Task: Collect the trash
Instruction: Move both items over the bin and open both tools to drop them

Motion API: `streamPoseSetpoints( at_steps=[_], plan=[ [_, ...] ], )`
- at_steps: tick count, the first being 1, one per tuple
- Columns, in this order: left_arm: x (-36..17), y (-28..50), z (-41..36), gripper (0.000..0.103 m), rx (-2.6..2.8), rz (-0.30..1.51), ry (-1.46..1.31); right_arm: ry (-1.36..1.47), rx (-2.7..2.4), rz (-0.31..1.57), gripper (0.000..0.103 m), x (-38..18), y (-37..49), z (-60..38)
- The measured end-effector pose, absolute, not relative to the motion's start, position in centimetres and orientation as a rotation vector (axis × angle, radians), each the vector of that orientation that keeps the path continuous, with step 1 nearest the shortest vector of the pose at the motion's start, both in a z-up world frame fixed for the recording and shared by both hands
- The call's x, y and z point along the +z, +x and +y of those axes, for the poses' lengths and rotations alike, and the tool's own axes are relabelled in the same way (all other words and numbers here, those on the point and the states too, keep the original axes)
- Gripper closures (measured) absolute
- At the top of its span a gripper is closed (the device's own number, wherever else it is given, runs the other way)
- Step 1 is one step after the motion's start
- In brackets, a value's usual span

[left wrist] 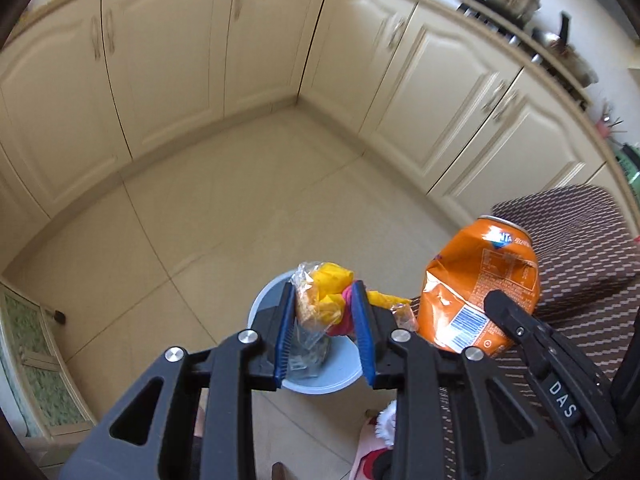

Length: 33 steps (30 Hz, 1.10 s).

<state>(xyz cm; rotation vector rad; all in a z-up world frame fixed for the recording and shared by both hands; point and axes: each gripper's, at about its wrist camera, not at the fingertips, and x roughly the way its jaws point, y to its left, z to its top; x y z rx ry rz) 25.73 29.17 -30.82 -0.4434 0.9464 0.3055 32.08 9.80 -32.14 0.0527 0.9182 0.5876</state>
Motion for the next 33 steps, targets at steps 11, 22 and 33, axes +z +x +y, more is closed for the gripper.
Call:
streamPoseSetpoints(
  at_steps=[11, 22, 33],
  plan=[
    [-38.8, 30.4, 30.2, 0.069, 0.257, 1.048, -0.469, 0.023, 0.537, 1.042, 0.094, -39.2, 36.4, 11.8],
    [-41.2, 31.6, 30.8, 0.067, 0.259, 1.096, -0.511, 0.014, 0.521, 1.1, 0.094, -42.3, 37.1, 12.9],
    [-41.7, 31.3, 31.7, 0.067, 0.342, 1.105, -0.481, 0.009, 0.537, 1.118, 0.094, -43.9, 37.6, 15.4]
  ],
)
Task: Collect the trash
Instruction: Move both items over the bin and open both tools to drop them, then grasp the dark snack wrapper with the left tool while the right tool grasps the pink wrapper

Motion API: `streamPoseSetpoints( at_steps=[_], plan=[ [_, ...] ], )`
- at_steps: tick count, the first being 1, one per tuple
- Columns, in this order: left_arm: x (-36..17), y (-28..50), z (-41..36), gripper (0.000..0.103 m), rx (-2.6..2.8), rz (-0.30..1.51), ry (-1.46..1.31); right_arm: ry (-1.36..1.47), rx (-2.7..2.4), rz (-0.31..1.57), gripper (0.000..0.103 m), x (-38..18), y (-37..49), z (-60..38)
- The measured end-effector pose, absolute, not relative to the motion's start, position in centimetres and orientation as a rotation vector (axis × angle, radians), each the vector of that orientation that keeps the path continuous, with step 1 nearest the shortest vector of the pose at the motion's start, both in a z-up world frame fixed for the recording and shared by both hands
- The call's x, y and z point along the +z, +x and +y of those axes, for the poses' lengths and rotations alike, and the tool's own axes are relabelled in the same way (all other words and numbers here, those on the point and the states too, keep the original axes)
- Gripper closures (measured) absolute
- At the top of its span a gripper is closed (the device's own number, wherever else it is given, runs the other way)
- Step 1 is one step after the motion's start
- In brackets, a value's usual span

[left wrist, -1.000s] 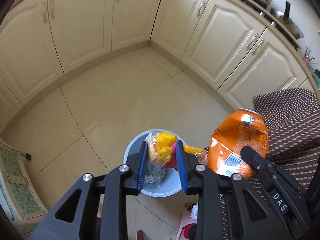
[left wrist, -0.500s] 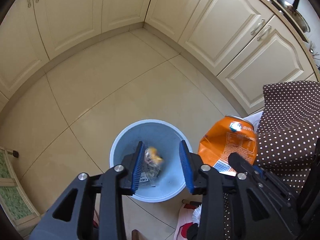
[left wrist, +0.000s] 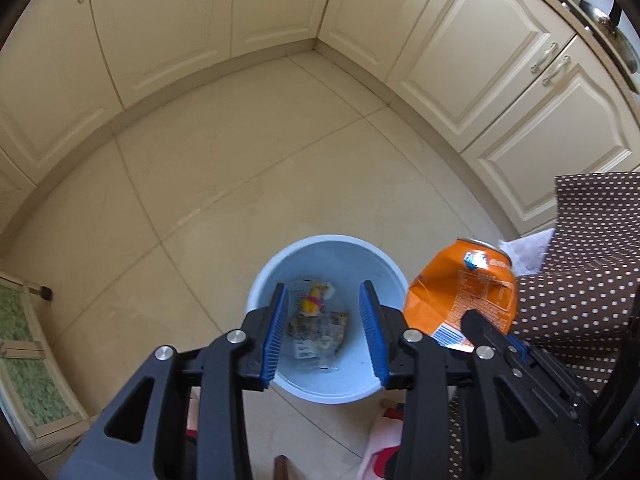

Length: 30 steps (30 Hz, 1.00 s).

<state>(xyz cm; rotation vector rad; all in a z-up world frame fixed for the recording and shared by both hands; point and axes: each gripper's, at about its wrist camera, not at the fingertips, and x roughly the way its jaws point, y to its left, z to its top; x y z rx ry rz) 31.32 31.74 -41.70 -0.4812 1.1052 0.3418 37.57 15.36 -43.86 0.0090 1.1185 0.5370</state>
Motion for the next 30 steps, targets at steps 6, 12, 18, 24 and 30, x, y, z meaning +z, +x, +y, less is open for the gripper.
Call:
streamPoseSetpoints(
  at_steps=[6, 12, 18, 24, 30],
  plan=[
    [-41.5, 31.1, 32.1, 0.066, 0.349, 1.099, -0.485, 0.022, 0.541, 1.117, 0.093, -44.4, 38.0, 15.8],
    [-41.4, 30.7, 32.4, 0.066, 0.349, 1.096, -0.496, 0.014, 0.538, 1.105, 0.093, -43.3, 37.6, 15.9],
    [-39.5, 29.8, 32.0, 0.066, 0.356, 1.059, -0.466, -0.014, 0.53, 1.035, 0.093, -39.8, 36.4, 14.9],
    [-34.0, 27.9, 29.9, 0.066, 0.344, 0.967, -0.418, -0.033, 0.514, 0.898, 0.093, -32.9, 33.7, 12.0],
    [-26.0, 25.5, 25.6, 0.066, 0.254, 0.857, -0.366, -0.016, 0.47, 0.727, 0.093, -24.6, 29.6, 6.6]
  ],
)
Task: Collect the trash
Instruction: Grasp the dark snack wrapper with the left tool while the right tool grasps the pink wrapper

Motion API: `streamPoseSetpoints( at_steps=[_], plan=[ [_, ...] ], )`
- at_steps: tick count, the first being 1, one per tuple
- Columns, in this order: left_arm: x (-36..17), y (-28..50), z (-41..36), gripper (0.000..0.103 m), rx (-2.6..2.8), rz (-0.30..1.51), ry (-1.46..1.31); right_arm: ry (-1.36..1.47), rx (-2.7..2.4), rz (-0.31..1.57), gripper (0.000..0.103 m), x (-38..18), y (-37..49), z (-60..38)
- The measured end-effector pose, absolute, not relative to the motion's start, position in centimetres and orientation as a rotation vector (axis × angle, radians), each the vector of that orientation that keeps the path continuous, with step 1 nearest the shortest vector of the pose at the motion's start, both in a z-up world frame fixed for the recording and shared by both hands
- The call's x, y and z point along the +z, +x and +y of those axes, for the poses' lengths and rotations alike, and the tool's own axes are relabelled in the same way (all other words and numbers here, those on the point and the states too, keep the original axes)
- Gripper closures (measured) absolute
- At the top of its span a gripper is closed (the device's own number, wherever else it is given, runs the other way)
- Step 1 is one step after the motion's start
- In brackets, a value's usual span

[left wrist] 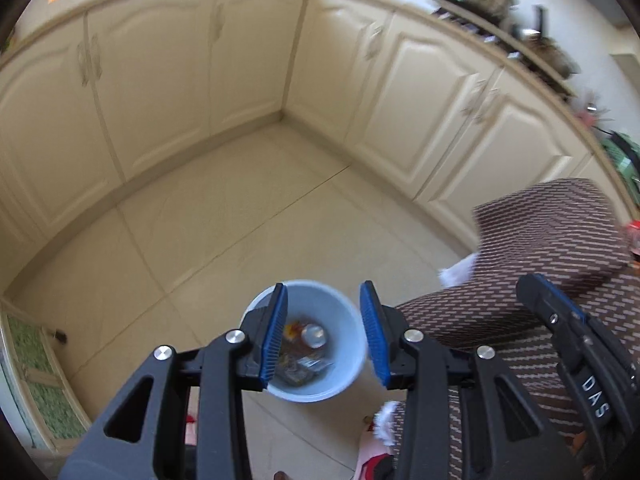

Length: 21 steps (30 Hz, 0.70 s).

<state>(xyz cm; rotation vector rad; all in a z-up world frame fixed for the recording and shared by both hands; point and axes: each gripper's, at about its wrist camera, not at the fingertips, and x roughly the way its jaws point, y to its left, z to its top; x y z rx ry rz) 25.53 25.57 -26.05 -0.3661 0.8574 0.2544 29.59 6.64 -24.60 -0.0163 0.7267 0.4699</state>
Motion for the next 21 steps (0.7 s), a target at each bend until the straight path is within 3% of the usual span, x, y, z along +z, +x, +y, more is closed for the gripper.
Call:
streamPoseSetpoints(
  at_steps=[8, 11, 17, 19, 21],
  plan=[
    [-16.8, 23.6, 14.4, 0.054, 0.061, 0.723, -0.251, 0.059, 0.316, 0.564, 0.093, -16.9, 24.3, -5.3],
    [-15.0, 24.0, 9.6, 0.049, -0.032, 0.718, -0.215, 0.103, 0.225, 0.531, 0.092, -15.3, 22.9, -11.2],
    [-13.9, 26.1, 0.1, 0.048, -0.206, 0.766, -0.158, 0.177, 0.04, 0.532, 0.082, -14.5, 22.6, -21.6],
    [-14.2, 27.1, -2.2, 0.048, -0.237, 0.789, -0.144, 0.195, 0.002, 0.555, 0.063, -14.5, 23.4, -24.1],
    [-14.6, 28.1, -4.3, 0.048, -0.258, 0.811, -0.131, 0.192, -0.033, 0.58, 0.054, -14.7, 24.6, -26.2]
  ],
)
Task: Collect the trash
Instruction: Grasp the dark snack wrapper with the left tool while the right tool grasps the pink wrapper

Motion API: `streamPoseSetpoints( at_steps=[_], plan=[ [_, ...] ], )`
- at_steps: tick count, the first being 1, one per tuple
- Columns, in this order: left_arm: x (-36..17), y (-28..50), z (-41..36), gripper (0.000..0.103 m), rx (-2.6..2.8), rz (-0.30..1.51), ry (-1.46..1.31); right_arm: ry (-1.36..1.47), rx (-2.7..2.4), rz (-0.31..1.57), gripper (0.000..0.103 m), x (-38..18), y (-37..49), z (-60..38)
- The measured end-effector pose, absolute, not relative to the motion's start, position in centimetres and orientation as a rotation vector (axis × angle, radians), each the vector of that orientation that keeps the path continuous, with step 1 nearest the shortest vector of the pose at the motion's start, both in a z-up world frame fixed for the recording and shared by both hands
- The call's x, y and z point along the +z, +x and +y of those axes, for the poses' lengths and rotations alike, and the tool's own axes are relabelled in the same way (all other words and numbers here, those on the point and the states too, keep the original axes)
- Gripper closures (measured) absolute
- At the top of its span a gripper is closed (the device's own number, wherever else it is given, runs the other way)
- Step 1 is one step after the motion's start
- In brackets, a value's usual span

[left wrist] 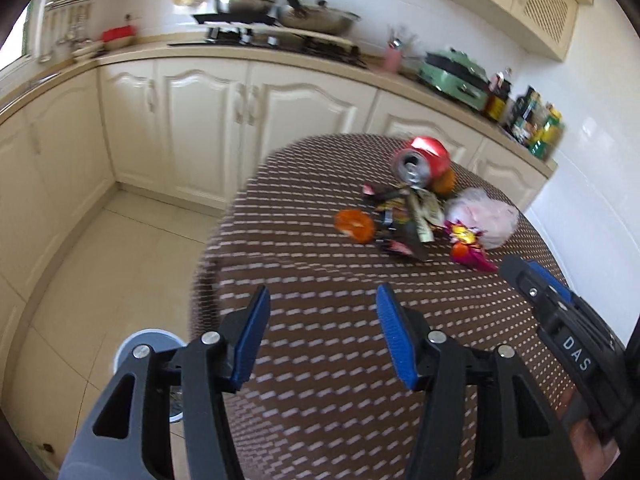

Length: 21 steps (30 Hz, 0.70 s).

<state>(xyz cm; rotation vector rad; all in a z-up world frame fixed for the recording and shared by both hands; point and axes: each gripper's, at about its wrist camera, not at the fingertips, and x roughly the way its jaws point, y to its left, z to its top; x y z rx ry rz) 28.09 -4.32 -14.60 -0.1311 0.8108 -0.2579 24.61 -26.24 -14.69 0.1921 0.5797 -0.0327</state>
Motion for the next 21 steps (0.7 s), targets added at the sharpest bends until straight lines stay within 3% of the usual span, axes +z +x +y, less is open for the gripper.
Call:
streamPoseSetpoints(
  at_steps=[14, 15, 16, 21],
  plan=[
    [-16.7, 33.9, -9.8, 0.048, -0.291, 0.905, -0.12, 0.177, 0.047, 0.794, 0.052, -18.7, 32.1, -28.5],
    [-16.9, 34.2, -10.1, 0.048, -0.293, 0.911, -0.119, 0.194, 0.062, 0.801, 0.054, -18.9, 32.4, -28.6],
    [-17.2, 34.6, -10.5, 0.048, -0.297, 0.919, -0.117, 0.217, 0.078, 0.799, 0.069, -18.9, 32.4, -29.0],
    [-18.0, 36.0, -11.8, 0.048, -0.307, 0.939, -0.12, 0.238, 0.083, 0.758, 0.07, -18.5, 31.5, -29.4]
  ],
)
